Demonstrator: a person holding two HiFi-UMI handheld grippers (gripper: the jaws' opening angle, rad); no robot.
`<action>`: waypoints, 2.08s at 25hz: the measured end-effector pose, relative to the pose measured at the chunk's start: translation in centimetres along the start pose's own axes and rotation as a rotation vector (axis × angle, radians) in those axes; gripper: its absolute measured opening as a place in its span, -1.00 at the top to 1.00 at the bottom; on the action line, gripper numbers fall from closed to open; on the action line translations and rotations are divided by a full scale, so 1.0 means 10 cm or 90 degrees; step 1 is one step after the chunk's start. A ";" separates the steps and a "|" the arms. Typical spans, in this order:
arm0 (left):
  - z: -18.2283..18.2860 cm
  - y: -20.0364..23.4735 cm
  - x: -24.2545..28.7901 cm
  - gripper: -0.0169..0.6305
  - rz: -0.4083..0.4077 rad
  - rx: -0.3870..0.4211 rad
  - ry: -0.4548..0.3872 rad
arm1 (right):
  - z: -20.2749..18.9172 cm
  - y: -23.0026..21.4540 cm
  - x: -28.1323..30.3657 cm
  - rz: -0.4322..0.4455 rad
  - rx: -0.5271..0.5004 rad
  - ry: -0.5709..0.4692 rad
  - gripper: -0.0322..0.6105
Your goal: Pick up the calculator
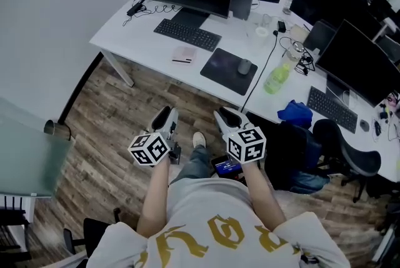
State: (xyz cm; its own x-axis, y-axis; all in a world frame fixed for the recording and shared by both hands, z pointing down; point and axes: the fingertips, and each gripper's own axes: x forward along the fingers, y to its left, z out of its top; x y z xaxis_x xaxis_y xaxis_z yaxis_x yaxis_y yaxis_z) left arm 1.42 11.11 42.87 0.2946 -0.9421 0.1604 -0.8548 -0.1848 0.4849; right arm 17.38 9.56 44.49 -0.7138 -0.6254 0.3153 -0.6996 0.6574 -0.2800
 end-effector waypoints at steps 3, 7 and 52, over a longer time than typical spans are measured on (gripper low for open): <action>0.04 0.10 -0.01 0.57 0.000 -0.019 -0.014 | 0.00 0.03 0.08 0.005 0.005 -0.001 0.47; 0.06 0.29 0.03 0.54 0.007 -0.044 -0.013 | -0.01 -0.01 0.24 -0.005 0.014 0.005 0.42; 0.46 2.68 2.01 0.54 -0.040 -0.102 0.193 | 0.01 -0.63 3.42 -0.066 -0.184 0.220 0.33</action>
State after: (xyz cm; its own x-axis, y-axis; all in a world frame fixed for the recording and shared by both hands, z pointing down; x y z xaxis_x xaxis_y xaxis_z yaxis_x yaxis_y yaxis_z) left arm -17.55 -14.09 55.11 0.4781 -0.8002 0.3621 -0.7606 -0.1710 0.6263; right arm -2.66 -16.00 56.97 -0.5542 -0.5495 0.6252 -0.6942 0.7196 0.0171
